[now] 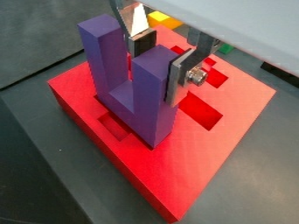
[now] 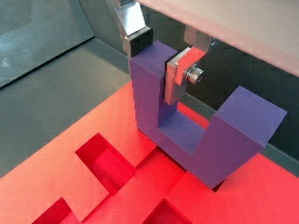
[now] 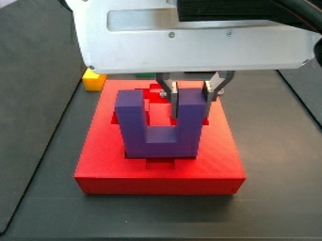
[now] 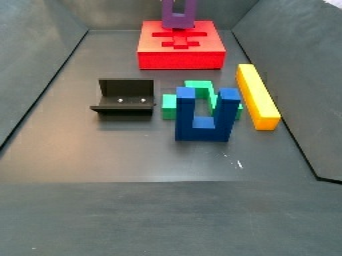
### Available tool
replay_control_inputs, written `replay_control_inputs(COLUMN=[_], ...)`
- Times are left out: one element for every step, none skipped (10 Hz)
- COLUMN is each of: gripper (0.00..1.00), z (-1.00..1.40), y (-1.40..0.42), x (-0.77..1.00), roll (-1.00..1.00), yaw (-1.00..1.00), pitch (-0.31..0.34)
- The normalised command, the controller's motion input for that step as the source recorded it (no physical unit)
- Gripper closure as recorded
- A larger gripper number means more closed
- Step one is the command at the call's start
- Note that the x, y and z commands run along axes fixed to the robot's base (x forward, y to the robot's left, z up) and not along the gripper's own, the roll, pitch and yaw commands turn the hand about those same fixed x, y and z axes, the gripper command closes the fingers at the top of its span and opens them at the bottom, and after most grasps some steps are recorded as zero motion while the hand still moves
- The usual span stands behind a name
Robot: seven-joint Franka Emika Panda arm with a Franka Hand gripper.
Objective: Pick up the purple object. Move up. Move to above the board. Insert the purple object.
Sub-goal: Insert the purple object.
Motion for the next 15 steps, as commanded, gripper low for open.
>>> replay_control_inputs(gripper=[1.0,1.0,1.0,1.0,1.0,1.0,1.0,1.0,1.0,1.0,1.0,1.0,1.0,1.0,1.0], z=[-0.01,-0.14,-0.17,-0.17,-0.18,-0.23,-0.28,-0.39,-0.5,-0.53,-0.56,-0.58,-0.62,-0.03,0.0], y=[0.0,-0.04,-0.14,-0.16,-0.17,-0.01,0.0,0.0,0.0,0.0,0.0,0.0,-0.06,-0.06,0.0], x=[0.0,0.0,0.0,0.0,0.0,0.0,0.0,0.19,0.28,0.27,0.27,0.27,0.25,0.0,0.0], roll=[-0.04,-0.02,0.0,0.0,0.01,0.0,0.0,0.01,0.0,-0.02,-0.01,0.0,0.0,0.06,0.0], yaw=[0.0,0.03,0.0,0.0,0.0,0.0,0.02,0.07,0.12,0.12,0.13,0.13,0.11,0.0,0.0], pitch=[-0.037,-0.043,-0.029,-0.021,-0.013,-0.026,-0.04,-0.059,-0.094,-0.111,-0.113,-0.13,-0.144,0.0,0.0])
